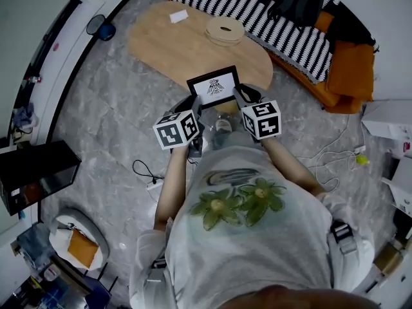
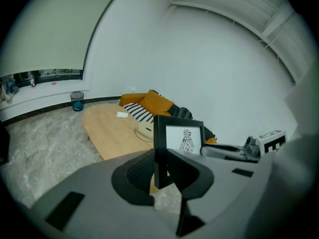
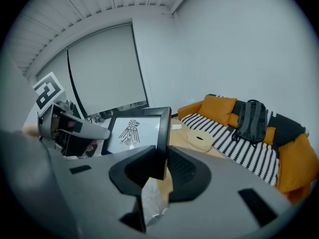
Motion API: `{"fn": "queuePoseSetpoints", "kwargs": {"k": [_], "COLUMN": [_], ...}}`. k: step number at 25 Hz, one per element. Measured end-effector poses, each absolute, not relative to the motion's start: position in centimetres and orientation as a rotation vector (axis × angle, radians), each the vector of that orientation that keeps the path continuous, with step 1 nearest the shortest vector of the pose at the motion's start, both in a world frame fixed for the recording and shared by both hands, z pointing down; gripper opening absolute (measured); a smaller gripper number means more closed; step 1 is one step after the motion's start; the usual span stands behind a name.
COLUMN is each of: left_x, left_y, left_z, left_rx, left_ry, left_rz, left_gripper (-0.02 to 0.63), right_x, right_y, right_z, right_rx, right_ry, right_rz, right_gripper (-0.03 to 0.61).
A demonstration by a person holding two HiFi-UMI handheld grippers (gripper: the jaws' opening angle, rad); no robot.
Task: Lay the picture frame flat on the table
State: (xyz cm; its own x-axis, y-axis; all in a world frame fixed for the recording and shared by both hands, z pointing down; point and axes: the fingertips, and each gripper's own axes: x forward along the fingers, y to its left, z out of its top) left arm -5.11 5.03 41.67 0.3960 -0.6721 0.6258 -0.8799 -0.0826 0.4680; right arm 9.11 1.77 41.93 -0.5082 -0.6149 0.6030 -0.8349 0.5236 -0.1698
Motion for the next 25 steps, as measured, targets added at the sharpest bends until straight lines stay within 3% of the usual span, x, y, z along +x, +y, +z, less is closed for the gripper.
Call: {"fn": "queuePoseSetpoints", "kwargs": {"k": [25], "left_x": [-3.8], "left_y": [1.9], "left_z": [45.0], "left_rx": [1.698], "left_ry": [-1.369], "left_rz": [0.320], "left_gripper": [0.084], "right_x": [10.1], "right_y": [-2.7], "right_z": [44.9], "right_rx": [1.048], "right_ry": [-2.291], "right_rz": [0.631], "right_gripper": [0.080]}}
